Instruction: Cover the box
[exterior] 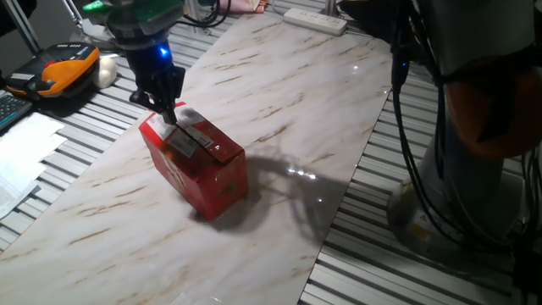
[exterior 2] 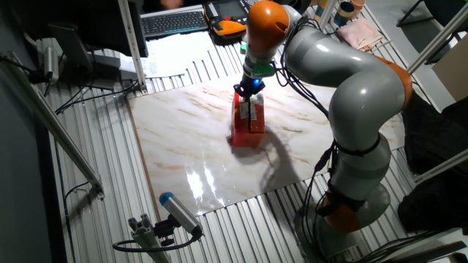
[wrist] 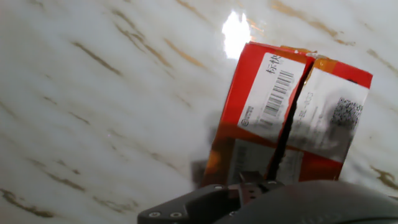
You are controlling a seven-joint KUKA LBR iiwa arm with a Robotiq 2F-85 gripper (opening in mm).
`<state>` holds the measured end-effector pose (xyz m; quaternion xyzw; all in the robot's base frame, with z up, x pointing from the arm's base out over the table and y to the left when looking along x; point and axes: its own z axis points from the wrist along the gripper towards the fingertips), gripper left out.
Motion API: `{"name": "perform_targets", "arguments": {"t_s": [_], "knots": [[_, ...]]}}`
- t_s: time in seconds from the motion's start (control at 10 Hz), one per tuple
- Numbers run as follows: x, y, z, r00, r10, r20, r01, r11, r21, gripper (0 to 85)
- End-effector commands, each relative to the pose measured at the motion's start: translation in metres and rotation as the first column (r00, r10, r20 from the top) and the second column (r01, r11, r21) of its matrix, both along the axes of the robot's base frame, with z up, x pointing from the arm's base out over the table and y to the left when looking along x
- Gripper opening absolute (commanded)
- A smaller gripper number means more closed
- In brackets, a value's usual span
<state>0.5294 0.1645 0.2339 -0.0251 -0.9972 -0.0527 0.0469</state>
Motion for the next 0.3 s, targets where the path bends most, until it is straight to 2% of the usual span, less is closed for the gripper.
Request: {"name": "perform_targets", "arguments": {"t_s": [0.0, 0.2], "knots": [[-0.0007, 0.0036, -0.0001, 1.000, -0.007, -0.005, 0.007, 1.000, 0.007, 0.0], [-0.0004, 0.0065, -0.0018, 1.000, -0.005, 0.006, 0.005, 1.000, 0.005, 0.0]]}}
